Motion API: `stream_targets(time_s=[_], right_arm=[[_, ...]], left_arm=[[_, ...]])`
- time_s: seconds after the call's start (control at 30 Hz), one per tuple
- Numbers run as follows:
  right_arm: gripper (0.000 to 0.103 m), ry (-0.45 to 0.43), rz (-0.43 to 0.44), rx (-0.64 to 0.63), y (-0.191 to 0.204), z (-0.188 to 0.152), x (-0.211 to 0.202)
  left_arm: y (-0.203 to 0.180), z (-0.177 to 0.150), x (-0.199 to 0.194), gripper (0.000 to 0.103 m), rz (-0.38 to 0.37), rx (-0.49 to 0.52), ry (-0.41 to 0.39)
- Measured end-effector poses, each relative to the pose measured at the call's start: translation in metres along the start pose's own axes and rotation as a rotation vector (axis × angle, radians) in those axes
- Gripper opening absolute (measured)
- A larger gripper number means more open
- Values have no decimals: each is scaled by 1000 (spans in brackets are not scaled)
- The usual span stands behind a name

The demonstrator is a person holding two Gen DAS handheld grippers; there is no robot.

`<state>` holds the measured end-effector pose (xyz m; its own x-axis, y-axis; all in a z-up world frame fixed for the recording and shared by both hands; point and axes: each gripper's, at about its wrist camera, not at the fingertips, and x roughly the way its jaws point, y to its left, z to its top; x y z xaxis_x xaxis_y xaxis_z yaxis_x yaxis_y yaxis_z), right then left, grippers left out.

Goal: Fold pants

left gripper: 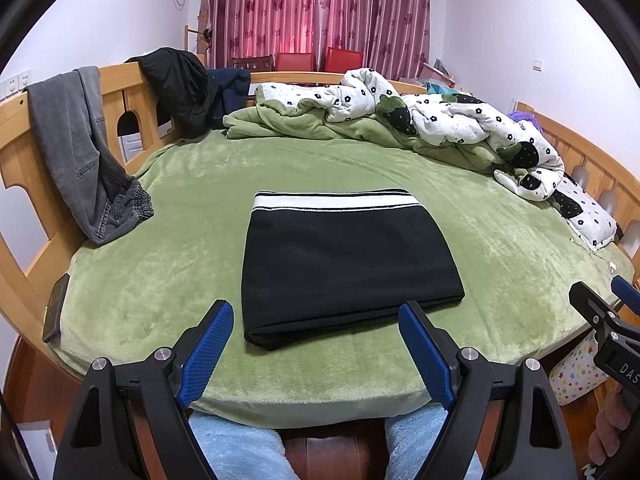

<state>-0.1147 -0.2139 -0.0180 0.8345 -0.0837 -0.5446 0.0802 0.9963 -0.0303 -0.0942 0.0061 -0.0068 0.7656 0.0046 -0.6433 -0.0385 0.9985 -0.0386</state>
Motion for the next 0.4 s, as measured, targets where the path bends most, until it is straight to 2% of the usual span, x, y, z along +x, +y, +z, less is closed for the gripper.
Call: stream_targets(time_s=[0.4], right_arm=[[102, -2, 16, -11, 8, 6, 2]], left_arm=[[1, 7, -2, 84, 18, -17, -12]])
